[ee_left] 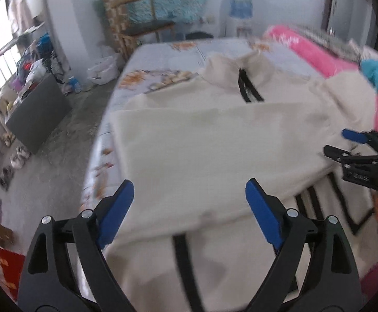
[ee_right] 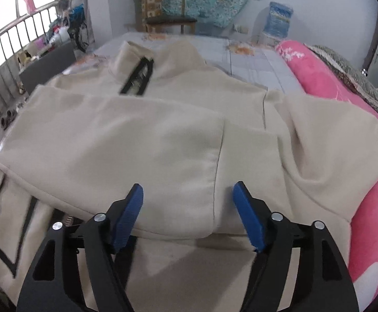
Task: Fold large clothes
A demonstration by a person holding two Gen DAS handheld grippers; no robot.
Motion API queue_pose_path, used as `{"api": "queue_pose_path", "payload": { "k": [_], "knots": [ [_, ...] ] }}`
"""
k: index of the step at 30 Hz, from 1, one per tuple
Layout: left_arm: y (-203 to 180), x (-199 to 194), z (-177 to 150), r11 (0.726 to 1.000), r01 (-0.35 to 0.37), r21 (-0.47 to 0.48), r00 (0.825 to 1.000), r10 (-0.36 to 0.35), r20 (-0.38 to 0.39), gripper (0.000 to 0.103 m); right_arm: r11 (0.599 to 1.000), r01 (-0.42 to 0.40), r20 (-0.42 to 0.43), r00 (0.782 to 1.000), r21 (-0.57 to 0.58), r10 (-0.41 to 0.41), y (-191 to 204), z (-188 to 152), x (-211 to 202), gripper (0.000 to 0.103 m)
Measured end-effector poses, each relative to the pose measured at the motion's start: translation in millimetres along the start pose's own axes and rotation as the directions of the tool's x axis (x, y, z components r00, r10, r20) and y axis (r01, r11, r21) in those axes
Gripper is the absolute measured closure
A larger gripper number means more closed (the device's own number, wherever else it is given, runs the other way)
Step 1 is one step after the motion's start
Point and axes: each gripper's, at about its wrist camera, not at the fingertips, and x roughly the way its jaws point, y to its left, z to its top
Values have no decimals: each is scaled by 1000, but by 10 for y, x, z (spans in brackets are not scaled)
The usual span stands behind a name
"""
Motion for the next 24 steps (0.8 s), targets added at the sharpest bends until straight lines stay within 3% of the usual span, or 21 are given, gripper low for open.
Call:
{"api": "queue_pose_path", "payload": {
  "k": [2,6,9,14,19,24],
  "knots": [
    [-90,257,37,1000,-26,11,999,26,-47,19,1000,11,17,1000,1,-11,-7,-37,10,25],
    [-56,555,-2,998,-24,-54,993,17,-118,17,1000,-15,19,1000,13,15,-69,-72,14,24],
    [68,571,-67,992,2,-126,993,-16,-113,11,999,-30,27,999,12,30,-90,-96,14,23],
    [43,534,-150,993,-20,-114,997,11,-82,7,1000,-18,23,1000,20,18,-84,-70,-24,23],
    [33,540,-148,990,-42,-137,996,31,-86,7,999,-36,80,996,-1,36,17,-59,-181,23],
    [70,538,-128,989,-34,-141,994,19,-108,7,999,-33,45,998,-23,34,45,-142,-42,21]
  ]
}}
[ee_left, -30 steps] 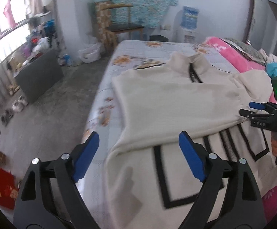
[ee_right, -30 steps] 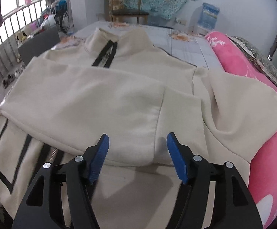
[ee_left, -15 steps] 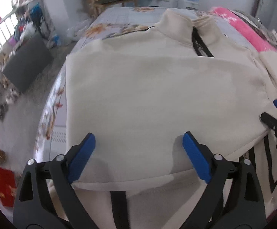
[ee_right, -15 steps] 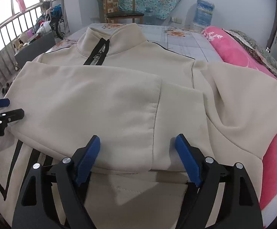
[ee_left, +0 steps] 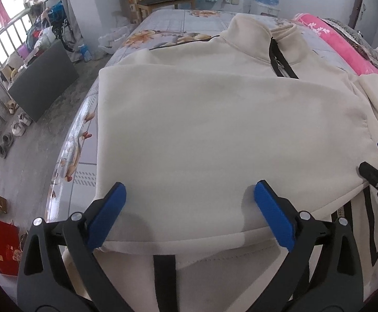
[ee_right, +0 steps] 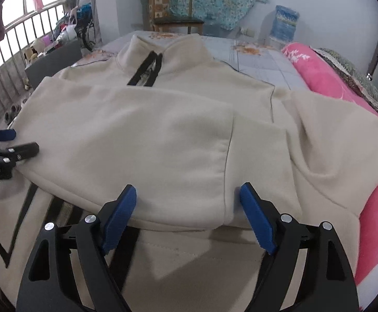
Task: Fold large clothes
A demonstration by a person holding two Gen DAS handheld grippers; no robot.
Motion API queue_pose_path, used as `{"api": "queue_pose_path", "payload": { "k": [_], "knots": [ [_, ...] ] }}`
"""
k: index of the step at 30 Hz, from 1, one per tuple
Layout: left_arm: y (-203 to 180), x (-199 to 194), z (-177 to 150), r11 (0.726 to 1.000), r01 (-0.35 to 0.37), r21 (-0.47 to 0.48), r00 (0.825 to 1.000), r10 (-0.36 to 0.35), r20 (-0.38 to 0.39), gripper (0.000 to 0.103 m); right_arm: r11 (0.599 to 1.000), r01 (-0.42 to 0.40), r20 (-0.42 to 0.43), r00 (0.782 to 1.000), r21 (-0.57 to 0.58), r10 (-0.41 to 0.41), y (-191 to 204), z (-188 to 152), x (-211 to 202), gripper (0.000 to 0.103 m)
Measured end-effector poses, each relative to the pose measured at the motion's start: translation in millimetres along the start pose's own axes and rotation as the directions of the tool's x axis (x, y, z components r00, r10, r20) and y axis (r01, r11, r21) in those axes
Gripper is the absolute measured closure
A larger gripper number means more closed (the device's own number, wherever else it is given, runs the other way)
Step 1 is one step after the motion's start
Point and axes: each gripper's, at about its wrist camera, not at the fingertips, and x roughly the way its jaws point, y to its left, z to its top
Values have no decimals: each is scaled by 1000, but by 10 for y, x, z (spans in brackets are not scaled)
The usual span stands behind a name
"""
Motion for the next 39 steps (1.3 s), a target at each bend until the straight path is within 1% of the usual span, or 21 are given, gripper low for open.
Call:
{"api": "queue_pose_path", "payload": {
  "k": [4,7,13,18,23,25,28,30,34,39],
  "knots": [
    [3,0,-4,1000,1,-10,1000,-1,2,7,1000,6,-4,1000,14,-6,-28,-11,-2,16],
    [6,1,-10,1000,0,-17,1000,0,5,7,1000,12,-7,1000,16,-12,-30,-9,3,14],
    [13,2,-18,1000,6,-11,1000,-5,11,7,999,28,-24,999,34,-27,-58,8,32,6],
    [20,5,-5,1000,14,2,1000,-14,7,7,999,25,-25,999,44,-24,-69,-2,39,6],
    [2,-19,55,1000,-1,19,1000,2,-28,7,999,20,-27,999,47,-19,-87,2,48,6],
    [-7,-93,78,1000,-8,23,1000,8,-9,7,999,19,-27,999,48,-18,-89,5,51,6],
    [-32,-263,160,1000,-1,26,999,0,42,7,999,20,-29,999,49,-18,-84,-1,48,6],
    [-58,-326,210,1000,5,27,998,-7,62,7,998,20,-31,999,52,-18,-88,2,47,6],
    [-151,-335,305,999,7,35,998,-10,70,7,998,18,-38,999,59,-15,-94,7,57,6],
    [-326,-239,377,998,6,59,997,-11,78,7,998,16,-36,999,60,-14,-93,8,57,6]
  ]
}}
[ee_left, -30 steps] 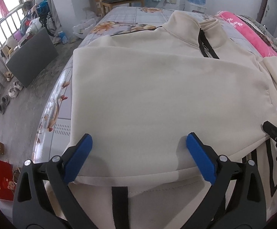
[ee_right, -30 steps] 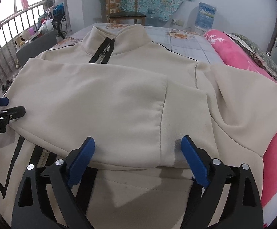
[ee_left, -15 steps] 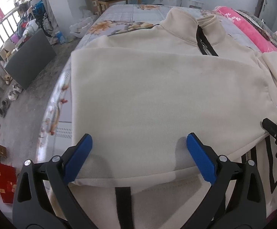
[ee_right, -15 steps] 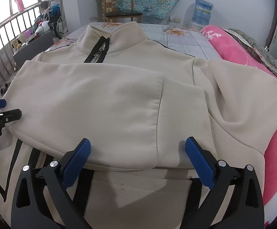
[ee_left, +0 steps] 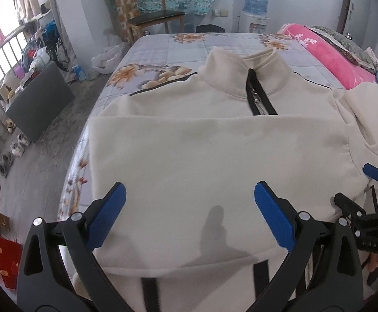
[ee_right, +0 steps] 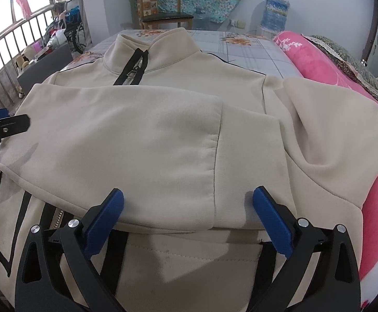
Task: Fold large clothes
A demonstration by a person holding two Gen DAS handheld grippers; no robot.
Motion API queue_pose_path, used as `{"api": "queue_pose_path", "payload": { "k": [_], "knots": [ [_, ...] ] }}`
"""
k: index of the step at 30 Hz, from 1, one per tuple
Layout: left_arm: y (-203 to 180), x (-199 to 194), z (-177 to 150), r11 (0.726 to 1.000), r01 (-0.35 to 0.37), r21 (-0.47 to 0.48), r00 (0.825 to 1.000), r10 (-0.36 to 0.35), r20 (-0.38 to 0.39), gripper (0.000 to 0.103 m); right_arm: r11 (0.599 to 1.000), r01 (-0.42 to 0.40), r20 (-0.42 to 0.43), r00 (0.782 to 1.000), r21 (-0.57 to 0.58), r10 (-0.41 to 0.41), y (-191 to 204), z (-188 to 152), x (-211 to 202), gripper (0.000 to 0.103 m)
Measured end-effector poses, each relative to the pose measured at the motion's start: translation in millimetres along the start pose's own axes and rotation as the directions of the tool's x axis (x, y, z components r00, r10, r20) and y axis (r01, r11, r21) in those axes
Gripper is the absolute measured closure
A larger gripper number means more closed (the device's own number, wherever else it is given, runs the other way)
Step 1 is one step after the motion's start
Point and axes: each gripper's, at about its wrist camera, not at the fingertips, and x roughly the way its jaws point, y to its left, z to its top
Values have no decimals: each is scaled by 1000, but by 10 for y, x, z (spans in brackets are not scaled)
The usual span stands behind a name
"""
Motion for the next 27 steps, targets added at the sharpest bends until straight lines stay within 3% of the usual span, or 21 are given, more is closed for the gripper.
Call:
{"api": "queue_pose_path", "payload": {
  "k": [16,27],
  "knots": [
    [-139,391,-100,1000,23,-16,998,-24,-55,7,1000,-1,-1,1000,2,1,1,2,9,6],
    [-120,392,-145,999,33,-22,999,-33,-18,7,1000,-3,-32,1000,-1,3,10,28,37,6]
  ]
}}
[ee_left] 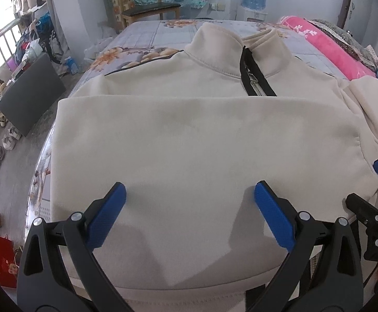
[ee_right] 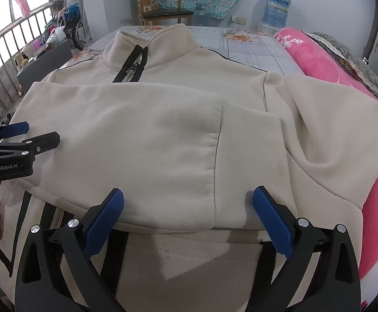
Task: Fold large clothes
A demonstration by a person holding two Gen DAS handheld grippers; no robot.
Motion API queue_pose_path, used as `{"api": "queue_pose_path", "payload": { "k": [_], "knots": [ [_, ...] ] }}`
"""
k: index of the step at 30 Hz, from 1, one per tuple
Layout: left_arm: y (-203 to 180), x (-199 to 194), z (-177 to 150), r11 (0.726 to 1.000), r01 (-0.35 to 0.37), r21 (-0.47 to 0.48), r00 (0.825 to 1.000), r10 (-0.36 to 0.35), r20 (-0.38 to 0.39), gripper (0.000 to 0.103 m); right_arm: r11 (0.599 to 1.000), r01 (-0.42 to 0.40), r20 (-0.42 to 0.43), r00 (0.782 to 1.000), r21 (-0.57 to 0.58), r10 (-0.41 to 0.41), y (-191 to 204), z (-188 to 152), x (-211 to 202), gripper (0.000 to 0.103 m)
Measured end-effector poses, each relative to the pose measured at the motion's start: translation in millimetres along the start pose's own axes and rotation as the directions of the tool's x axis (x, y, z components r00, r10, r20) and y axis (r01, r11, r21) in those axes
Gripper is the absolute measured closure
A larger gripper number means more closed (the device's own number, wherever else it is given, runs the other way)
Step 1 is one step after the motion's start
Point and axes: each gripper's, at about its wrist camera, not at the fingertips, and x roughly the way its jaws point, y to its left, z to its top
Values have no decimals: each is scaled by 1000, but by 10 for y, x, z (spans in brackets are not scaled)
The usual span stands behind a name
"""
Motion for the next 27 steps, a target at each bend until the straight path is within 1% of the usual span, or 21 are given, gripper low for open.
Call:
{"api": "queue_pose_path", "payload": {
  "k": [4,8,10,14,16,18,22,24,25,27],
  "knots": [
    [-3,-7,-24,1000,-1,0,1000,1,22,7,1000,-9,-18,1000,-9,8,-6,10,-4,6],
    [-2,-13,-37,1000,-1,-2,1000,1,25,7,999,-42,-40,998,-7,41,-48,51,-91,6],
    [0,-18,-37,1000,0,-2,1000,0,26,7,998,-62,-19,998,11,63,-124,72,-222,6],
    [5,-23,-37,1000,3,-2,1000,-3,28,7,995,-71,19,997,65,70,-394,119,-504,6],
    [8,-22,-37,1000,3,-2,1000,-3,29,7,990,-91,37,995,111,88,-619,154,-658,6],
    [9,-23,-37,1000,3,-2,1000,-3,29,7,980,-99,66,994,170,89,-964,186,-836,6],
    [9,-23,-36,1000,1,-3,1000,-1,30,7,957,-60,85,996,285,37,-1704,232,-1002,6],
    [7,-25,-39,1000,0,-4,1000,0,31,7,924,-53,90,996,379,20,-2162,234,-1033,6],
    [5,-24,-38,1000,0,-4,999,1,32,7,897,-49,91,996,440,9,-2443,227,-1033,7],
    [5,-23,-38,1000,-1,-4,999,1,32,7,854,-37,87,996,519,-10,-2836,210,-997,10]
  ]
}}
